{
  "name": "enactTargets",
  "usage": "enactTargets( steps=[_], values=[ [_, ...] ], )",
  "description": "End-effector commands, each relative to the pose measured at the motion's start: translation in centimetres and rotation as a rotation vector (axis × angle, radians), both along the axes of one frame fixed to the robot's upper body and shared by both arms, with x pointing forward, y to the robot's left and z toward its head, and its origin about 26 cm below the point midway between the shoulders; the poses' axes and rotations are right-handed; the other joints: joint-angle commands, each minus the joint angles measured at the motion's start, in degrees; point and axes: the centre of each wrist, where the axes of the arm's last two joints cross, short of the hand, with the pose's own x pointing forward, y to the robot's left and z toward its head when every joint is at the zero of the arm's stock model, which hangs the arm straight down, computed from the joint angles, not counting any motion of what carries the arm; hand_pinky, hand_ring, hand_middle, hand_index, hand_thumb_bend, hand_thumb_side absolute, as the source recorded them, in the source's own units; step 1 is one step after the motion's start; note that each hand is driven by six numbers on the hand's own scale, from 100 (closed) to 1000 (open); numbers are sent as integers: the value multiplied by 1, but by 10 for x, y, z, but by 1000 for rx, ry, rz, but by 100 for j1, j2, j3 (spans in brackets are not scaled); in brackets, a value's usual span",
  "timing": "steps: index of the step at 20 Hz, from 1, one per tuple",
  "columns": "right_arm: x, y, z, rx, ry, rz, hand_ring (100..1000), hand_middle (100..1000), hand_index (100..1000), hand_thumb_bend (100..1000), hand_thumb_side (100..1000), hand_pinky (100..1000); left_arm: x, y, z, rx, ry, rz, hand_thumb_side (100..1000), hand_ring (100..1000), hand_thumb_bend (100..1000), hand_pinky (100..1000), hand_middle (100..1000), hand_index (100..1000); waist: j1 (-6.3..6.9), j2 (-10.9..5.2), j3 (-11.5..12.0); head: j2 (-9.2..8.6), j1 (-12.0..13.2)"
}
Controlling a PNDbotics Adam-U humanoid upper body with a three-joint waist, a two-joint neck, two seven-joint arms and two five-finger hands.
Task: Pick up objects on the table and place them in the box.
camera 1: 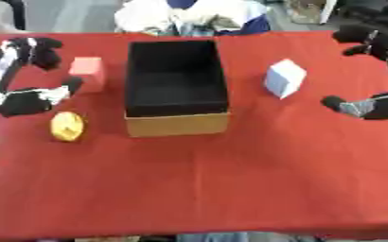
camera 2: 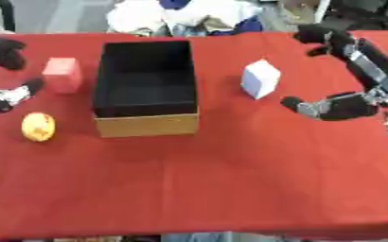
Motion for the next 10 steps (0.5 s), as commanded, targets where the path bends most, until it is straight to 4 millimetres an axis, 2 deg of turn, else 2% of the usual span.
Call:
enactTargets(
  steps=[1, 10],
  values=[
    [1, -3, 10, -24, -22, 1, 916, 865, 980, 507, 163, 814, 2, 13, 17, 99, -6, 7, 371, 604, 508, 656, 569, 784, 17, -96, -10, 30, 0],
    [1, -4, 9, -30, -15, 0, 916, 865, 980, 502, 168, 814, 4, 40, 16, 258, 133, 29, 401, 607, 534, 655, 580, 779, 51, -130, -34, 30, 14]
  ],
)
